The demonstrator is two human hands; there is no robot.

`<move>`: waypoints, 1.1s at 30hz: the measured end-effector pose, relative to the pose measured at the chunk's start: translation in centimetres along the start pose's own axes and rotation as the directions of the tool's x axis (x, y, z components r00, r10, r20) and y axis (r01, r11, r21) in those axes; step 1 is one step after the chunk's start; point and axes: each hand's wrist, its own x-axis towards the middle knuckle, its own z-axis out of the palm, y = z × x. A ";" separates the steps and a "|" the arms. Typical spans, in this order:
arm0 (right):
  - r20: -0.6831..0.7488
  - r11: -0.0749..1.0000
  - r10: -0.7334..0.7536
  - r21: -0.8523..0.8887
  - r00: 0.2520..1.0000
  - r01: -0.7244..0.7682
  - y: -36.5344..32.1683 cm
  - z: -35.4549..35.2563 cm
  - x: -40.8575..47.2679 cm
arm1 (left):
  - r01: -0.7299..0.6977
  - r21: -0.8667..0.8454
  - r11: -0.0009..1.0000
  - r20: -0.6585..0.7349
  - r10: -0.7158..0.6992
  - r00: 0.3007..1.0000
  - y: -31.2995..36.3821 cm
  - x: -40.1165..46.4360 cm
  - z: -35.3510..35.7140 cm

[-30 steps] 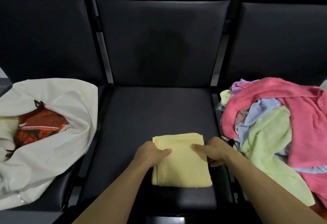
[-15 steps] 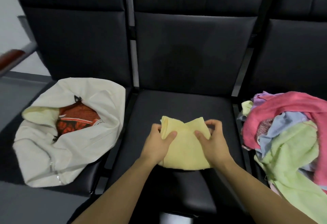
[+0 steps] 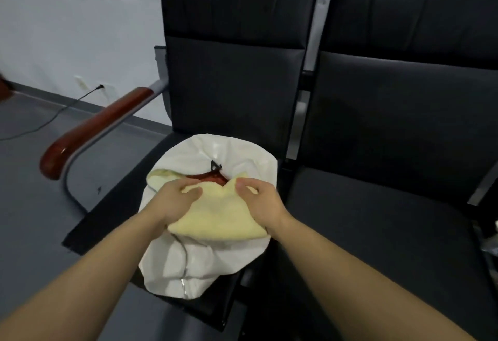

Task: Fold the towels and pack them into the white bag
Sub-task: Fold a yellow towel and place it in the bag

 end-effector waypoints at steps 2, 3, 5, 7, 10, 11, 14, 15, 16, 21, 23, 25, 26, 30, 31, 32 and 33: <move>0.046 0.996 0.072 0.058 0.996 -0.074 -0.7 2.0 1.8 | 0.045 0.017 0.999 0.019 -0.045 0.999 -0.7 2.3 -1.5; 0.061 0.989 0.125 0.077 0.990 -0.129 -0.9 2.7 2.7 | 0.071 0.022 0.997 0.030 -0.071 0.997 -1.0 3.5 -2.0; 0.080 0.961 0.245 0.108 0.966 -0.253 -0.8 3.9 4.6 | 0.141 0.019 0.990 0.054 -0.142 0.988 -1.4 5.6 -2.5; 0.098 0.916 0.347 0.180 0.933 -0.359 -0.1 4.6 6.4 | 0.207 0.008 0.978 0.074 -0.207 0.976 -1.9 7.8 -2.7; 0.070 0.886 0.379 0.262 0.923 -0.383 1.0 4.6 8.0 | 0.316 -0.019 0.949 0.121 -0.312 0.943 -2.8 10.6 -2.4; 0.041 0.891 0.370 0.267 0.928 -0.367 1.3 4.5 8.3 | 0.355 -0.030 0.934 0.142 -0.348 0.927 -3.0 11.2 -2.3; -0.037 0.916 0.313 0.275 0.949 -0.291 1.8 4.1 8.8 | 0.409 -0.099 0.907 0.175 -0.389 0.905 -3.3 13.1 -1.7; -0.064 0.928 0.280 0.272 0.958 -0.253 1.8 4.0 8.9 | 0.415 -0.143 0.898 0.194 -0.386 0.902 -3.0 13.6 -1.3; -0.089 0.937 0.253 0.271 0.963 -0.221 1.8 4.0 9.0 | 0.418 -0.180 0.891 0.220 -0.377 0.900 -2.6 13.7 -0.9; -0.140 0.933 0.145 0.348 0.980 -0.088 0.5 3.9 9.5 | 0.265 -0.301 0.916 0.114 -0.241 0.964 -0.2 14.1 0.9; -0.149 0.936 0.097 0.350 0.984 -0.039 -0.5 3.3 9.8 | 0.054 -0.345 0.937 -0.037 -0.071 0.997 0.9 14.4 1.4; -0.172 0.948 0.062 0.319 0.983 -0.004 -1.5 2.3 10.2 | -0.067 -0.329 0.942 -0.066 0.048 0.997 1.7 14.6 1.9; -0.173 0.962 0.064 0.272 0.983 -0.015 -1.8 1.8 10.6 | -0.079 -0.257 0.963 -0.054 0.067 0.996 1.8 14.8 2.1; -0.062 0.978 0.209 0.041 0.976 -0.206 -1.9 1.4 12.0 | 0.086 0.130 0.988 0.069 -0.095 0.993 -0.3 16.4 2.3; -0.049 0.978 0.209 0.019 0.977 -0.208 -1.5 1.4 12.2 | 0.117 0.126 0.985 0.069 -0.126 0.990 -0.8 16.5 2.3; -0.038 0.982 0.191 0.007 0.981 -0.191 -1.1 1.3 12.3 | 0.127 0.106 0.986 0.063 -0.134 0.989 -1.0 16.5 2.2; -0.025 0.987 0.163 0.003 0.986 -0.163 -0.7 1.1 12.2 | 0.119 0.085 0.989 0.062 -0.124 0.990 -1.1 16.3 2.2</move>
